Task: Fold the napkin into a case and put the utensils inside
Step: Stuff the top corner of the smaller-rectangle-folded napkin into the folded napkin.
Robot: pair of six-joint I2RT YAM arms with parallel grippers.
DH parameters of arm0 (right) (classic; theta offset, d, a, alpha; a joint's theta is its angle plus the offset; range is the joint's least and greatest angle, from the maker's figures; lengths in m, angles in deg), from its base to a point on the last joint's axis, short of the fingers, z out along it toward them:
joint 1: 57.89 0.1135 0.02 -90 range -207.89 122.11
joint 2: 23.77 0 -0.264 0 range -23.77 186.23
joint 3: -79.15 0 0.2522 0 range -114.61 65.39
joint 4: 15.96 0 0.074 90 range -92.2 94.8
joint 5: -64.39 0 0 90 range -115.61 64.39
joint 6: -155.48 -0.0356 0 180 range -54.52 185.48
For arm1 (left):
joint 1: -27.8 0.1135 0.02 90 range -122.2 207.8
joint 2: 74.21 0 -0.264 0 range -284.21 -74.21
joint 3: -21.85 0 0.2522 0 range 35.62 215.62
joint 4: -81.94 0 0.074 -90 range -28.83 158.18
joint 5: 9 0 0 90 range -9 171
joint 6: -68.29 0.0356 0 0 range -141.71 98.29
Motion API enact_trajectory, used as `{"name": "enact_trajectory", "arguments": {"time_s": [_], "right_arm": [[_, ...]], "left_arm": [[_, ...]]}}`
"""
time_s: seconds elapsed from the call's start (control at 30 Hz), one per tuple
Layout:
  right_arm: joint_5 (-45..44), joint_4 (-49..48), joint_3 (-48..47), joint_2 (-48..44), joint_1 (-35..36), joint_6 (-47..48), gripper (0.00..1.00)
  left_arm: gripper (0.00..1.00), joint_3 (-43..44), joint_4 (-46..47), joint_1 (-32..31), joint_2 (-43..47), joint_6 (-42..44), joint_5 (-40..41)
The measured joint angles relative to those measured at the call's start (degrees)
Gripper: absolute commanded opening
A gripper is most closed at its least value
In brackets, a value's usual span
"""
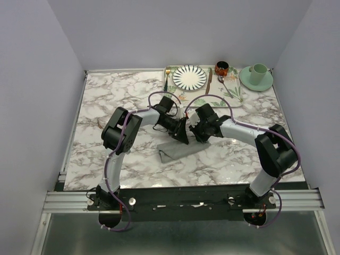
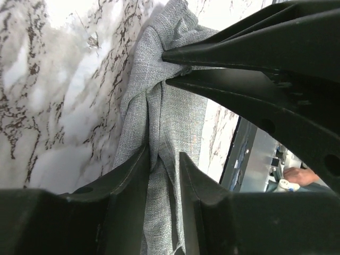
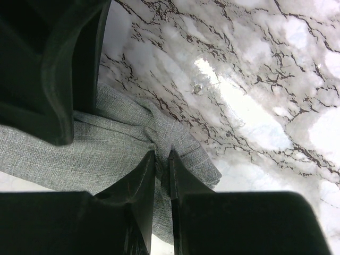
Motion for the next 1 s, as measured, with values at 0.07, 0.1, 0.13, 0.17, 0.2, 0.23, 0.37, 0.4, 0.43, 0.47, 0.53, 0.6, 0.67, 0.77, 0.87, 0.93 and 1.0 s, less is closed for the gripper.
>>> {"name": "enact_trajectory", "arguments": {"time_s": [0.07,0.1,0.13,0.17,0.2,0.23,0.37,0.4,0.43,0.47,0.53,0.6,0.67,0.77,0.87,0.93,1.0], "right_arm": [[0.00,0.00,0.00,-0.02,0.02,0.02,0.22],[0.00,-0.02,0.00,-0.02,0.02,0.00,0.22],[0.00,-0.02,0.00,-0.02,0.00,0.00,0.22],[0.00,-0.04,0.00,-0.02,0.00,0.02,0.22],[0.00,-0.04,0.00,-0.02,0.02,0.02,0.22],[0.00,-0.04,0.00,-0.02,0.02,0.00,0.22],[0.00,-0.04,0.00,-0.04,0.00,0.00,0.22],[0.00,-0.04,0.00,-0.04,0.00,0.00,0.22],[0.00,-0.04,0.00,-0.09,0.00,0.00,0.22],[0.00,-0.04,0.00,-0.11,0.00,0.00,0.22],[0.02,-0.04,0.00,-0.15,0.02,0.00,0.22],[0.02,-0.04,0.00,-0.15,0.02,0.00,0.22],[0.02,-0.09,0.11,-0.28,0.00,0.02,0.21],[-0.02,-0.44,0.50,-0.70,-0.15,0.07,0.21],[-0.02,-0.83,0.98,-1.03,-0.37,0.11,0.21],[-0.04,-1.22,1.38,-1.31,-0.50,0.31,0.22],[-0.04,-1.53,1.68,-1.49,-0.52,0.52,0.22]], "left_arm": [[0.21,0.00,-0.50,-0.13,0.02,0.46,0.04],[0.21,0.00,-0.76,-0.15,0.02,0.59,0.15],[0.21,0.00,-1.07,-0.15,0.02,0.70,0.31],[0.26,0.00,-1.29,-0.15,0.02,0.68,0.48],[0.30,0.02,-1.46,-0.15,0.02,0.70,0.66],[0.32,0.09,-1.66,-0.15,0.02,0.70,0.85],[0.15,0.46,-2.62,-0.26,0.02,0.63,1.16],[0.05,0.48,-2.75,-0.28,0.02,0.70,1.16],[0.01,0.50,-2.89,-0.33,0.02,0.70,1.27],[0.00,0.50,-3.02,-0.42,0.02,0.68,1.33],[0.00,0.55,-3.19,-0.52,0.02,0.98,1.42],[0.00,0.90,-3.69,-0.52,0.04,1.25,1.51],[0.00,1.60,-4.57,-0.52,0.04,1.42,1.57],[0.00,3.19,-5.79,-0.52,0.04,1.53,1.66],[0.00,5.33,-7.17,-0.52,0.04,1.57,1.73],[0.00,6.10,-7.52,-0.52,-0.02,1.62,1.75],[0.00,6.69,-7.65,-0.44,-0.50,1.62,1.73]]}}
